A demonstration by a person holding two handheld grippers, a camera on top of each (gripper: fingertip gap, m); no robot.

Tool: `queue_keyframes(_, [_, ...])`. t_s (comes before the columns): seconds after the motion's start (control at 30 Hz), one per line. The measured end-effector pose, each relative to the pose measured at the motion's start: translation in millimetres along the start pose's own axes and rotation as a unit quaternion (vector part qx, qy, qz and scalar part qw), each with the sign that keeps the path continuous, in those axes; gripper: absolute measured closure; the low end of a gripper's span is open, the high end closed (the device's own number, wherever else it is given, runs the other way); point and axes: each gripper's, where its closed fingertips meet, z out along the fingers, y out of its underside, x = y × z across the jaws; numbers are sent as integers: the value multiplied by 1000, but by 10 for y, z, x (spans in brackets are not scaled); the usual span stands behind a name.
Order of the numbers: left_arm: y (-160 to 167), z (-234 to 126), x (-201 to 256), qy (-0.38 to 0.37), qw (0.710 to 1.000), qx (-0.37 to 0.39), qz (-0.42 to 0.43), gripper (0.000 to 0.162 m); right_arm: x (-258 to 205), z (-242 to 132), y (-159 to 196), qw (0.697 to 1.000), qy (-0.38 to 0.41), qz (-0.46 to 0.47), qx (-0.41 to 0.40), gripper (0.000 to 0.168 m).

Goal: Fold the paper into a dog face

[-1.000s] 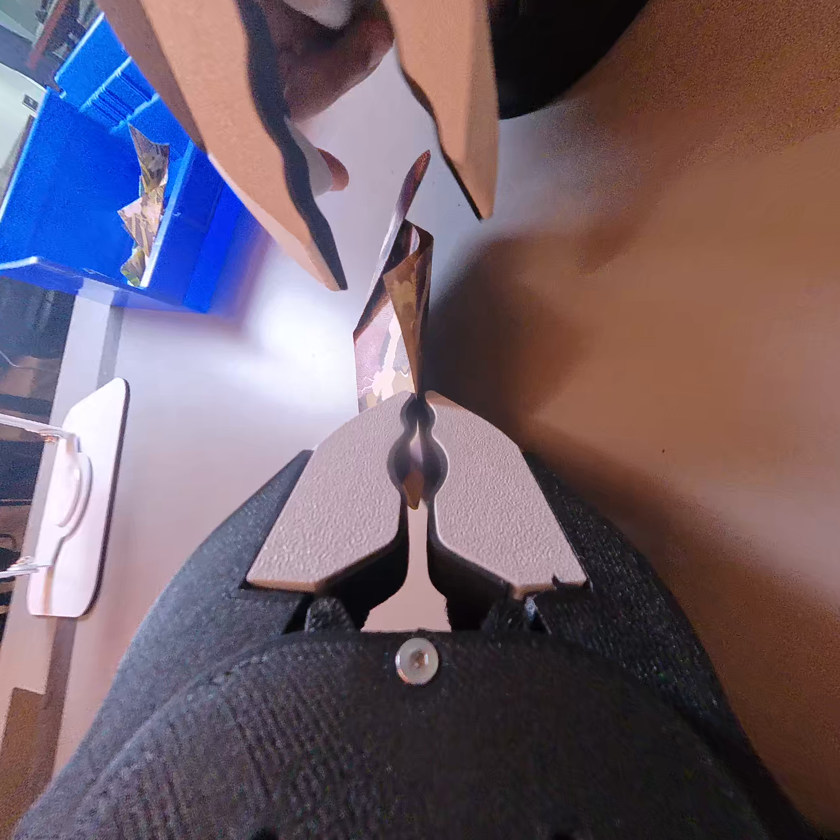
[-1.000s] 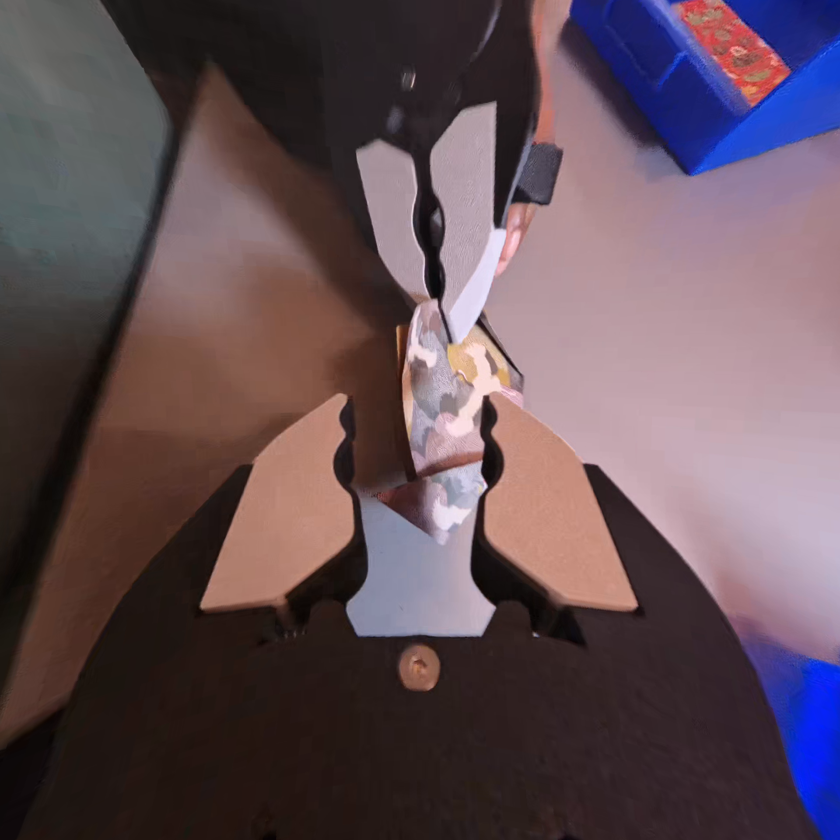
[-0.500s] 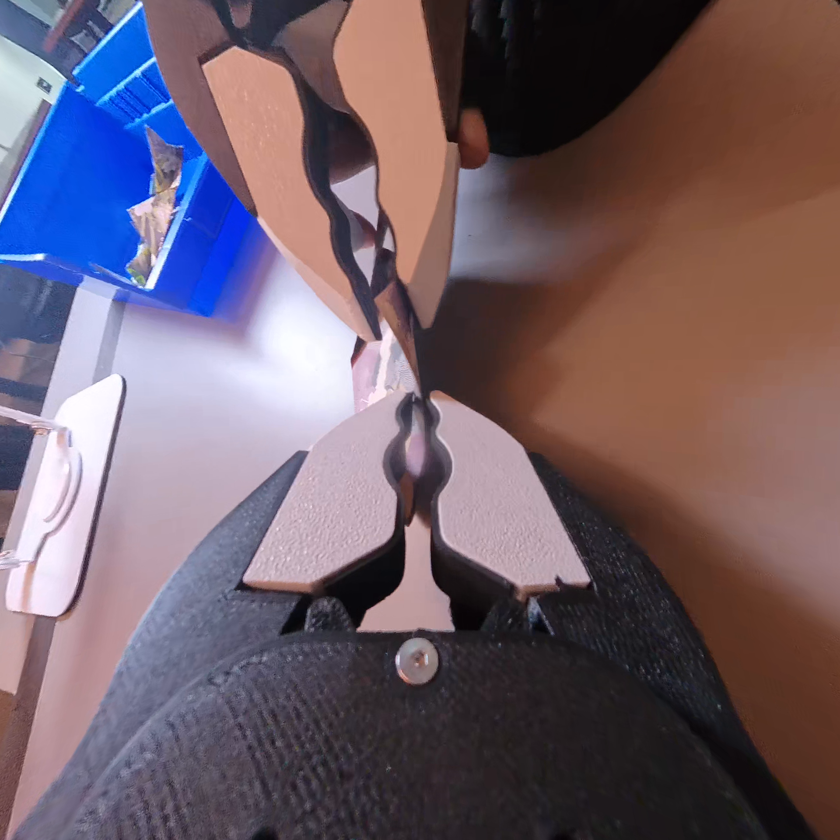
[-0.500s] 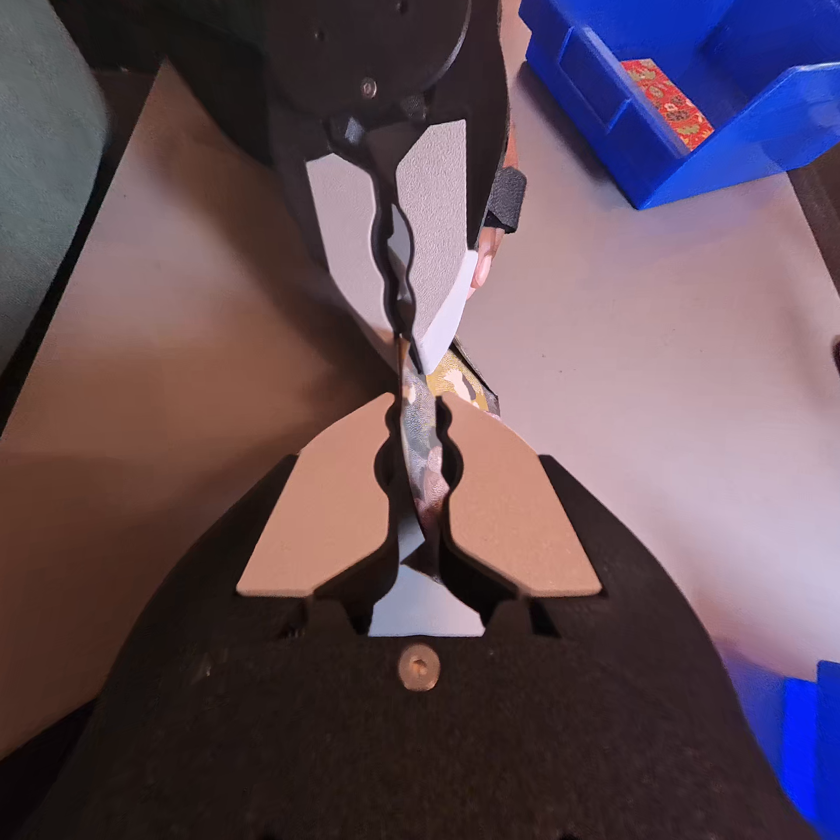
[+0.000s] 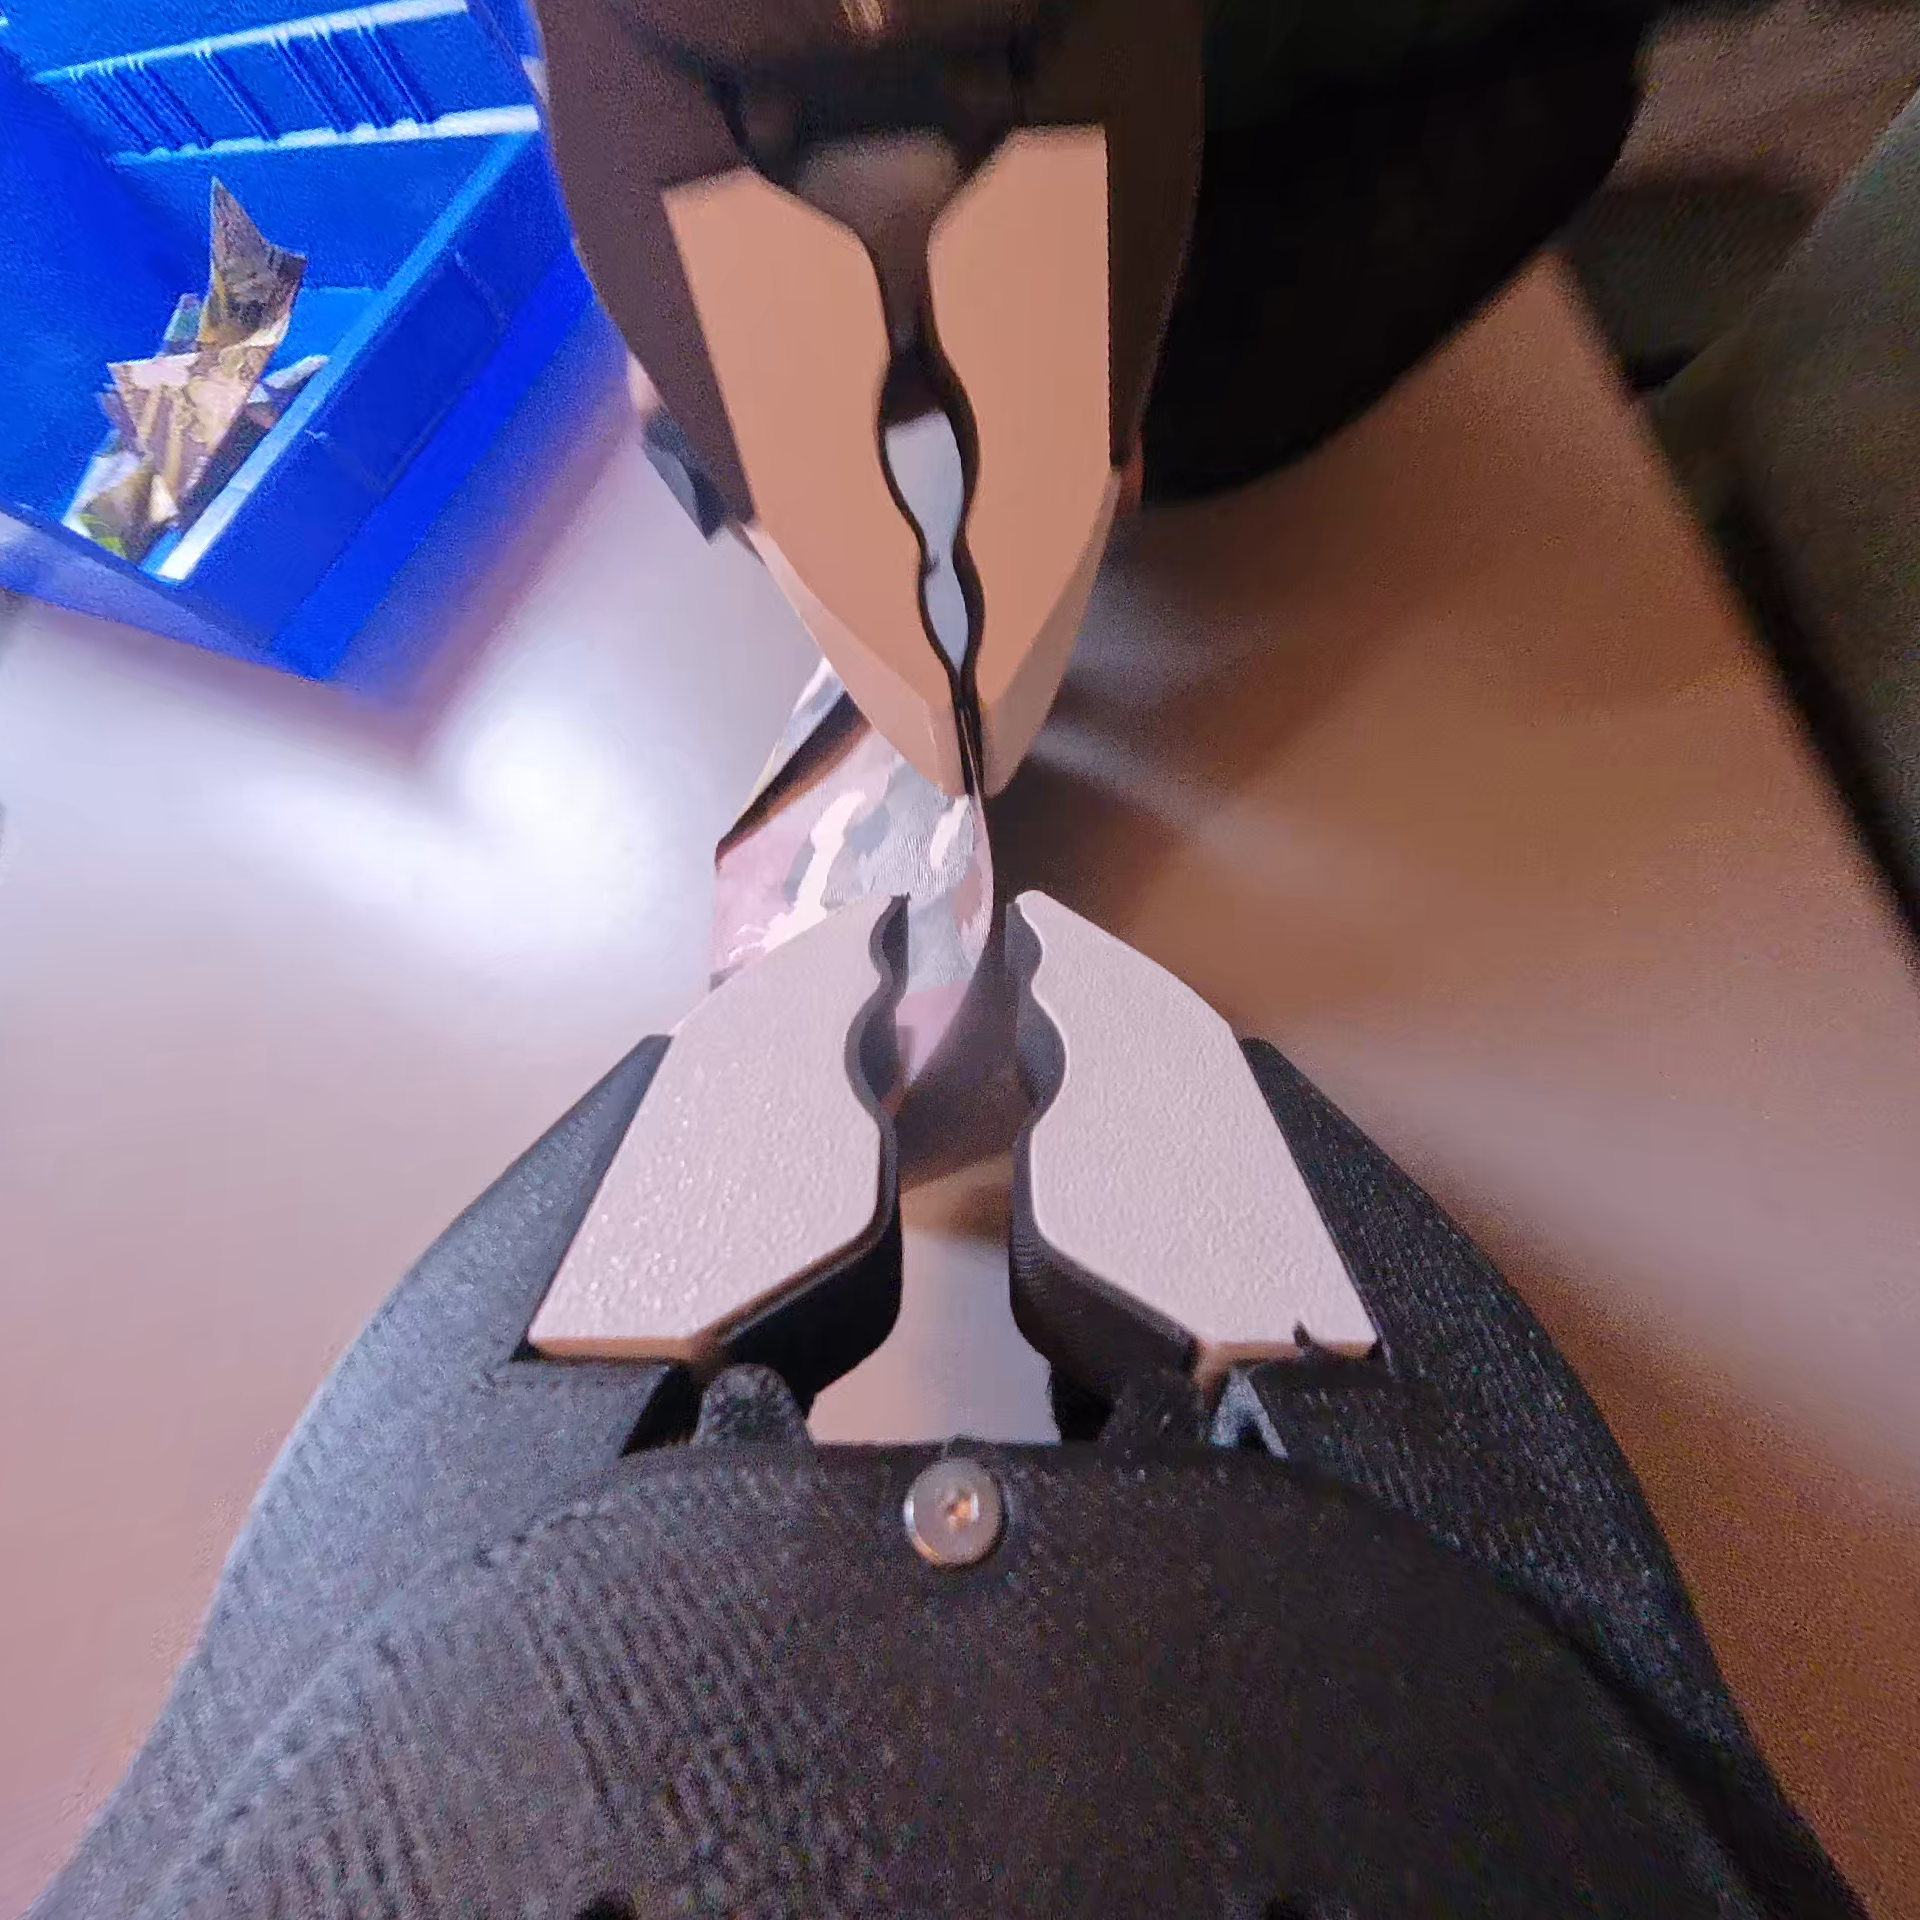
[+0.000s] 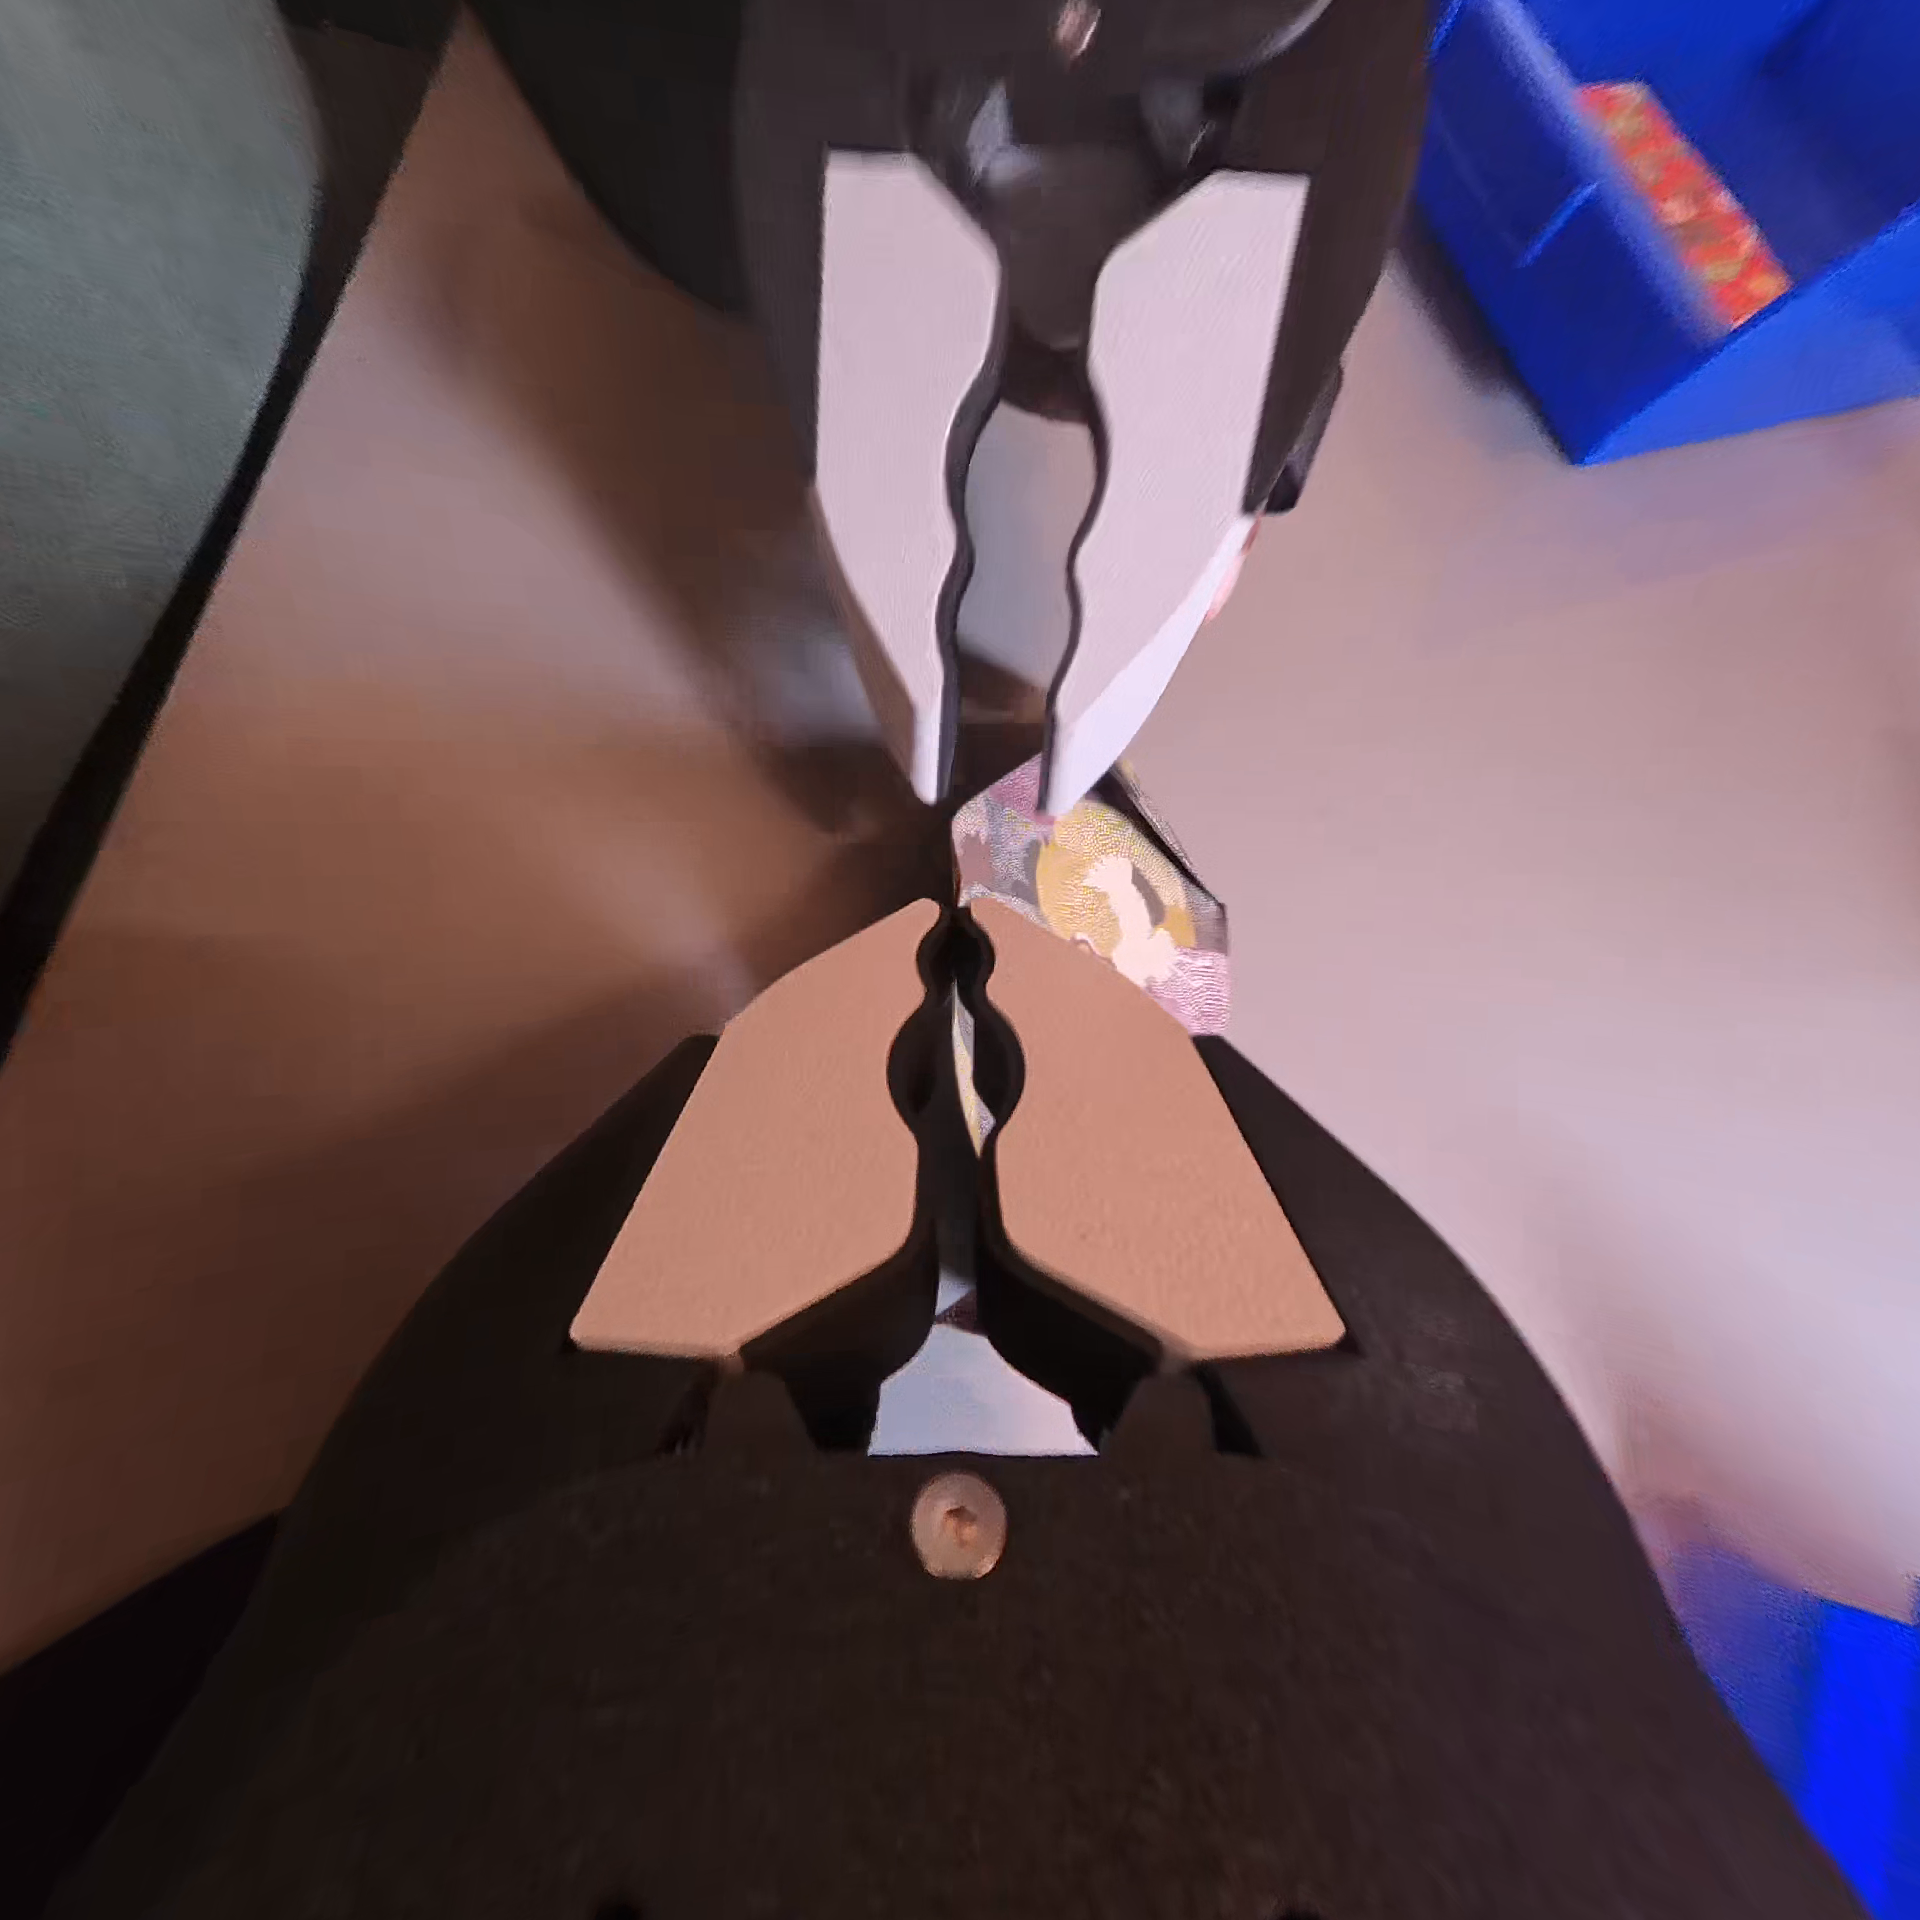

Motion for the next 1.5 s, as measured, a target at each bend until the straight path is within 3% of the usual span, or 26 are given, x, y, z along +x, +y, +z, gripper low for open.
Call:
queue_keyframes(0.1, [-108,-99,-181,5,996,48,-73,154,-106,0,49,997,-64,35,-4,168])
queue_keyframes(0.17, [2,-51,-318,-12,998,10,-56,157,-134,6,75,994,-94,54,-9,168])
queue_keyframes(0.3, [202,201,-226,33,997,-73,-18,159,-198,24,88,982,-160,100,-18,168])
queue_keyframes(0.37, [276,288,-169,44,994,-102,10,161,-168,39,112,977,-171,128,-29,168])
queue_keyframes(0.73, [267,310,-150,33,995,-84,42,162,-39,128,244,931,-200,285,-110,164])
queue_keyframes(1.5, [232,292,-152,21,997,-66,38,162,22,184,313,960,-131,190,-156,168])
